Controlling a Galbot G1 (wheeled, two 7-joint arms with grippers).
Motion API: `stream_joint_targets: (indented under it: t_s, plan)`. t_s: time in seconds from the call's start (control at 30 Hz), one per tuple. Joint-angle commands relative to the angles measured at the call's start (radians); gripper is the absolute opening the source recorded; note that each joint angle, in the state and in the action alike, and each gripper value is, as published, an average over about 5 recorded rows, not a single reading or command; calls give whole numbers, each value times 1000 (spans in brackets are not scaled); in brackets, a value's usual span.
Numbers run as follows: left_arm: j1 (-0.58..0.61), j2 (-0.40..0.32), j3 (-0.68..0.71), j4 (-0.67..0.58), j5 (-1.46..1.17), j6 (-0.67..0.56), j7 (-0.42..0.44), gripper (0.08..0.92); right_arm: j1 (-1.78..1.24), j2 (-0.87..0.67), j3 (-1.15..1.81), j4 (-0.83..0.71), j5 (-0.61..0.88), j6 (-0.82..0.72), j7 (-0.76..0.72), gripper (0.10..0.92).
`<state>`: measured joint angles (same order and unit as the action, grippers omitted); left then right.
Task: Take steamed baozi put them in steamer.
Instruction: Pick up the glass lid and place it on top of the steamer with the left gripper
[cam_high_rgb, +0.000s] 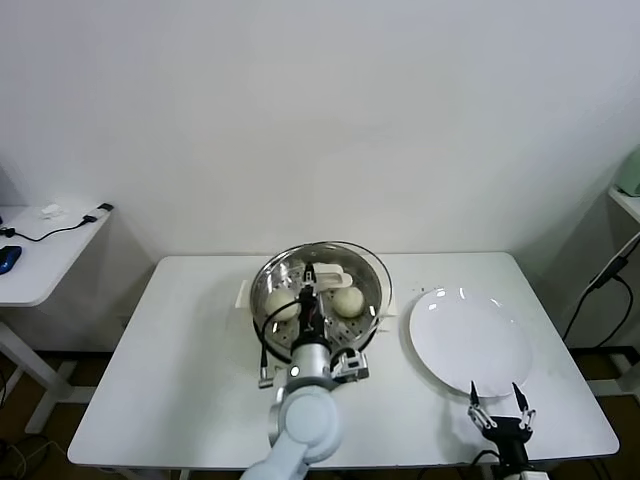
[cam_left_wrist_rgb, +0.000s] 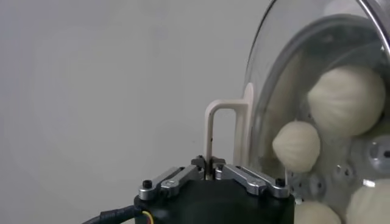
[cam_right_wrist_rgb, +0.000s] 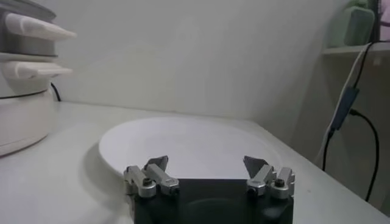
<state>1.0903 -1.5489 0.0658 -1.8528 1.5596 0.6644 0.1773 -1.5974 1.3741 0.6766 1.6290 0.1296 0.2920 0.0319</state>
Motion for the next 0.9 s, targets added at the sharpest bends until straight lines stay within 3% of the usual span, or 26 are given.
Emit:
stream_joint_targets:
  t_s: [0.03,0.9]
  plan:
    - [-19,-16,9,63,43,-2,3,147,-3,-1,6,2,6,9,-1,823]
    - [-22,16,-32,88,56,-3,5,147,-14,0,5,5,1,45,-21,823]
